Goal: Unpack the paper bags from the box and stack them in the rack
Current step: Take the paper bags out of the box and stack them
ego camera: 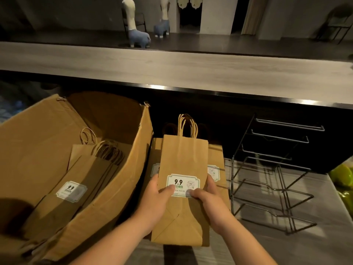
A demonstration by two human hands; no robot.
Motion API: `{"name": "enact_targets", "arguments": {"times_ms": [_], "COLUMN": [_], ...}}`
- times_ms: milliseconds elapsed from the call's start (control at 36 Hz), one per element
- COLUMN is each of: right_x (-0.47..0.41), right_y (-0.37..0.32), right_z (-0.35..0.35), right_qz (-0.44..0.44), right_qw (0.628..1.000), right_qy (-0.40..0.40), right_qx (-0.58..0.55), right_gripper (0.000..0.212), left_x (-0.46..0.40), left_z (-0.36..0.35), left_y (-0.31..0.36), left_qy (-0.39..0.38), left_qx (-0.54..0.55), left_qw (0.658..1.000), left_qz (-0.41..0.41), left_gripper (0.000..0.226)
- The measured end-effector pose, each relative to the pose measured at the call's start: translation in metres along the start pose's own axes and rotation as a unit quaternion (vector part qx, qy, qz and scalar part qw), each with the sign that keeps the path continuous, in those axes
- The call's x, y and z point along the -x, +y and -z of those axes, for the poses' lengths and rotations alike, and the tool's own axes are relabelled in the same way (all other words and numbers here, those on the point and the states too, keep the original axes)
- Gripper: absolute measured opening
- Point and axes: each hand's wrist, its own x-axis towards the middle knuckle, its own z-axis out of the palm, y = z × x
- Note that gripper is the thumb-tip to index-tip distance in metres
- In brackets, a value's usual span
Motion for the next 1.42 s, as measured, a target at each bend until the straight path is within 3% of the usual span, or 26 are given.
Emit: {"name": "enact_targets", "arguments": {"times_ms": [83,194,333,583,694,833,972,1083,1222,1333,1417], "right_x": [-0.009,-0.027,-0.050,-0.066,-0.069,-0.069,-0.065,-0.062,-0.056,-0.047,-0.038], "right_y": [-0.010,-0.023,-0.036,-0.027,-0.022,-0.017,-0.017,-0.020,-0.033,-0.052,-0.079], "right_z": [-0.003,-0.017,-0.040,-0.065,-0.074,-0.078,-0.079,-0.079,-0.075,-0.079,-0.090], "right_qz": [-0.003,0.010,0.001,-0.031,-0.053,-0.073,-0.087,-0.086,-0.020,0.084,0.149], "right_qw": [0.999,0.993,0.977,0.946,0.937,0.920,0.904,0.905,0.932,0.970,0.978], "right_qy": [0.022,0.087,0.140,0.126,0.122,0.114,0.115,0.112,0.125,0.106,0.068], "right_qx": [0.039,0.082,0.159,0.298,0.323,0.367,0.402,0.401,0.340,0.200,0.131], "right_gripper": [0.044,0.069,0.071,0.054,0.071,0.086,0.091,0.090,0.083,0.058,0.035], "left_x": [-0.013,-0.035,-0.049,-0.056,-0.059,-0.055,-0.051,-0.041,-0.022,-0.007,0.002], "left_z": [-0.001,0.000,0.001,-0.002,-0.001,0.000,0.001,0.002,0.006,0.018,0.038], "left_y": [0.004,0.012,0.023,0.008,0.007,0.008,0.008,0.008,0.017,0.043,0.069], "left_qy": [0.023,0.079,0.093,0.109,0.115,0.125,0.101,0.105,0.050,0.015,0.036], "left_qx": [-0.019,-0.101,-0.146,-0.279,-0.333,-0.310,-0.329,-0.329,-0.293,-0.214,-0.146], "left_qw": [1.000,0.992,0.984,0.952,0.933,0.940,0.934,0.936,0.955,0.976,0.983], "left_qz": [0.005,0.020,0.033,0.063,0.074,0.075,0.097,0.065,-0.012,-0.046,-0.108], "left_gripper": [0.032,0.055,0.062,0.067,0.063,0.052,0.064,0.056,0.070,0.059,0.052]}}
